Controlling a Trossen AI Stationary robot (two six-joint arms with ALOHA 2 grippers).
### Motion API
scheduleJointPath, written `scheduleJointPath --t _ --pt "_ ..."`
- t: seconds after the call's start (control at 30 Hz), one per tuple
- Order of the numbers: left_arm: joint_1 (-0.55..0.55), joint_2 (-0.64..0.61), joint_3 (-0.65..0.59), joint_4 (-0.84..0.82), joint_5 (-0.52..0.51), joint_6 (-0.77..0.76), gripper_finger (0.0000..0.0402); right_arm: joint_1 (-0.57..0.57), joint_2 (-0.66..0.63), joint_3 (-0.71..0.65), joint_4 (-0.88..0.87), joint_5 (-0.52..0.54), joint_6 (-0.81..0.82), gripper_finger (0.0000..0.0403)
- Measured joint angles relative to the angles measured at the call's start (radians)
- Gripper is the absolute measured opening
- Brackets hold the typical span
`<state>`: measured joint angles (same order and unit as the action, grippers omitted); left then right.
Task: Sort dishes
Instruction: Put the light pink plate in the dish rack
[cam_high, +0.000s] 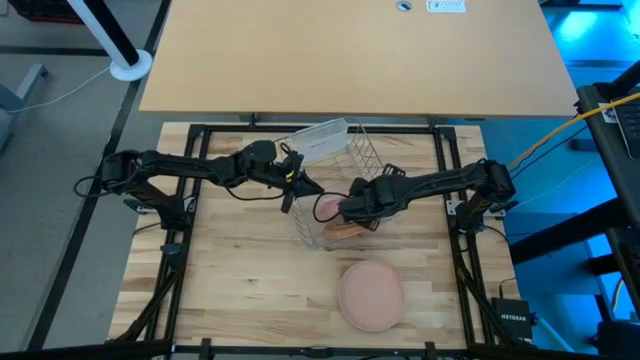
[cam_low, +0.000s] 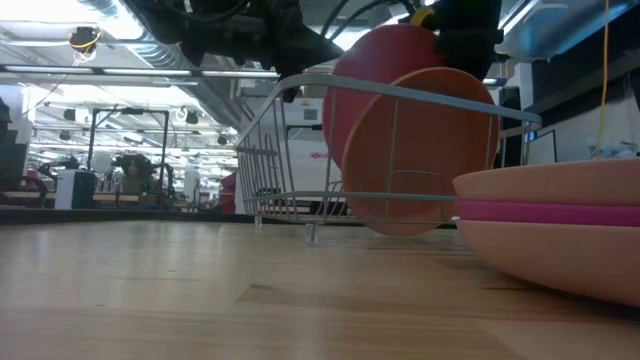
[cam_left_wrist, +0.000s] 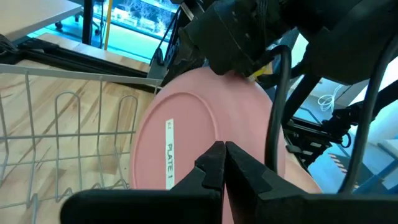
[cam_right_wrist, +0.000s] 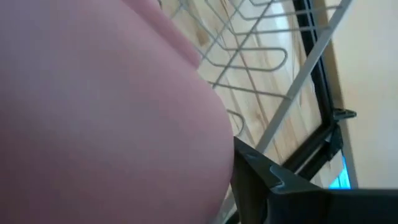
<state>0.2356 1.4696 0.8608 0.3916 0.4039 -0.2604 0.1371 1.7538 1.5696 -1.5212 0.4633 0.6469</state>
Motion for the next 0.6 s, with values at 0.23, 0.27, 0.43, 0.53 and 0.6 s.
scheduleJointPath --t 0.23,0.27,0.43,0.53,0.6 --pt "0.000 0.000 0.000 0.001 -0.008 -0.001 0.0001 0.000 -0.001 0.001 -0.008 -0.084 -0.001 0.0072" --pt "0.000 0.000 0.000 0.001 -0.008 -0.002 0.0001 0.000 -0.001 0.001 -0.008 -0.100 -0.001 0.0072" --pt "0.000 0.000 0.000 0.001 -0.008 -0.005 0.0001 -0.001 -0.002 0.001 -0.009 -0.169 -0.021 0.0072" --pt "0.000 0.000 0.000 0.000 -0.008 -0.005 0.0001 -0.001 -0.002 0.001 -0.005 -0.192 -0.063 0.0073" --pt "0.000 0.000 0.000 0.000 -0.008 -0.005 0.0001 -0.001 -0.002 0.001 0.002 -0.197 -0.081 0.0073"
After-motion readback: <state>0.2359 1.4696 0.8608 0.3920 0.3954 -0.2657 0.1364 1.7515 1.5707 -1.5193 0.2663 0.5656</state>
